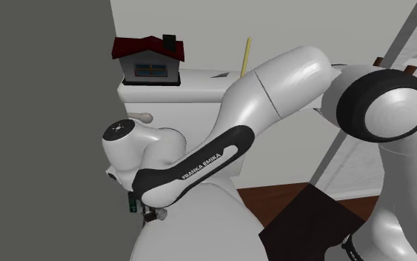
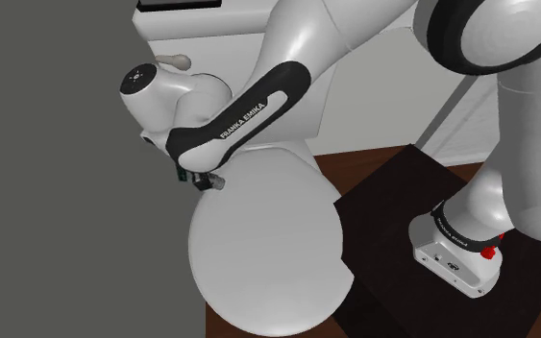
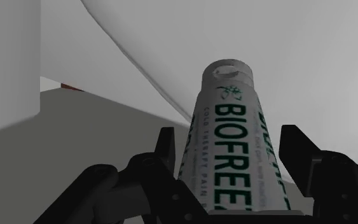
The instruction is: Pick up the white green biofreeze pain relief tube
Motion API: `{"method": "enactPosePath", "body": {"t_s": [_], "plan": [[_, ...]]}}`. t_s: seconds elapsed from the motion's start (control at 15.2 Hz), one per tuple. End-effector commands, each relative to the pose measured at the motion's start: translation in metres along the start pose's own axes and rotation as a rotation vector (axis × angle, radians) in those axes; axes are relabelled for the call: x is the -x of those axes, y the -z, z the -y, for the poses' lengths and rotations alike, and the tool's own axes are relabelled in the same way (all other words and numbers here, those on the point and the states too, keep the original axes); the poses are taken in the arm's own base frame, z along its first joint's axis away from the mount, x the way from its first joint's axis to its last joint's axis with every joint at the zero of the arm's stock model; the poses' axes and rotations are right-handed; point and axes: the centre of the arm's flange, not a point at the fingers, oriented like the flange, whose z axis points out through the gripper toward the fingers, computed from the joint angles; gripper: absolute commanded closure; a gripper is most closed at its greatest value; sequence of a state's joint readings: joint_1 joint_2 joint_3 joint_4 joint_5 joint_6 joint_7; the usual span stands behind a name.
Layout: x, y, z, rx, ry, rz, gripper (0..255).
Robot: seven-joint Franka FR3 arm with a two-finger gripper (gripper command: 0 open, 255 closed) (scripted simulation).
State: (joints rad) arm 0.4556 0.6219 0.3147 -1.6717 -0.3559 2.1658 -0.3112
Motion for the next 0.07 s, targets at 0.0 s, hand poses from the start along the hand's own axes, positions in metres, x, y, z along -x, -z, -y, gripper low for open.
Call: {"method": "enactPosePath", "body": {"t_s": [0.0], "plan": [[0.0001,0.0039,-0.0004,0.0,0.0,0.0,255]]}}
